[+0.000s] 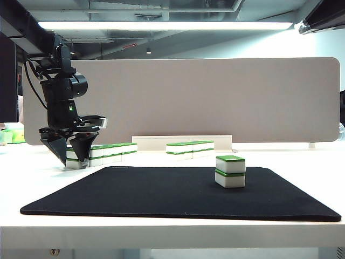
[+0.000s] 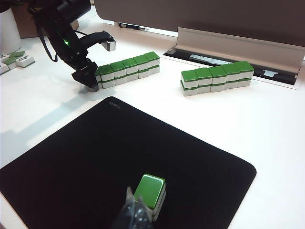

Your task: Take a mahjong tile from the mahjong wall and then place it on the table close to you.

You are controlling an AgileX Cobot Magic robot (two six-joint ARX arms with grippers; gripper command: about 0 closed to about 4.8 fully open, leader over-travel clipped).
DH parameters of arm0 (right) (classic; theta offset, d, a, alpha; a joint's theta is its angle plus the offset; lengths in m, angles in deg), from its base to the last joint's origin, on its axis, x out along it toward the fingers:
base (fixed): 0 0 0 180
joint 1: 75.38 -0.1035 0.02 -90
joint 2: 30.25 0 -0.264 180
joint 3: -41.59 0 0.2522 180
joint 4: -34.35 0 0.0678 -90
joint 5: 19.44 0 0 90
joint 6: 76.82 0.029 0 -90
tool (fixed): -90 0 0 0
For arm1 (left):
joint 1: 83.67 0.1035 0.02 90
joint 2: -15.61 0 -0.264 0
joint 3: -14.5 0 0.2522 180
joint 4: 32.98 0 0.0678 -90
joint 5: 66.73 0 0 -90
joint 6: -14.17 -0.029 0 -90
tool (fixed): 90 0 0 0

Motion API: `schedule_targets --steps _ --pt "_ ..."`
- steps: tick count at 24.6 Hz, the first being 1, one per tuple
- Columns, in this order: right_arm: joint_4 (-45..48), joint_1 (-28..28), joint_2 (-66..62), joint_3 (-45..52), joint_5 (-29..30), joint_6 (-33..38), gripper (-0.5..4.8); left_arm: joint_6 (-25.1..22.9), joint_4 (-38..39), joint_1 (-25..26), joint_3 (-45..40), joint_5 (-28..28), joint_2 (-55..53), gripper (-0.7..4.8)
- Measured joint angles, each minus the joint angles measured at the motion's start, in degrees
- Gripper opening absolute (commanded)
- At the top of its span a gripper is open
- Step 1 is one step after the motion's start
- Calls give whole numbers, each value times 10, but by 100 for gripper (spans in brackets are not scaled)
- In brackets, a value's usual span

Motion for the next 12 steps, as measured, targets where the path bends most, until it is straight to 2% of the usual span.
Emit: schedule_targets --steps 8,12 --pt "0 0 0 0 0 0 -1 2 5 0 0 0 1 223" --pt "0 0 0 0 0 0 -1 2 49 0 -3 0 10 223"
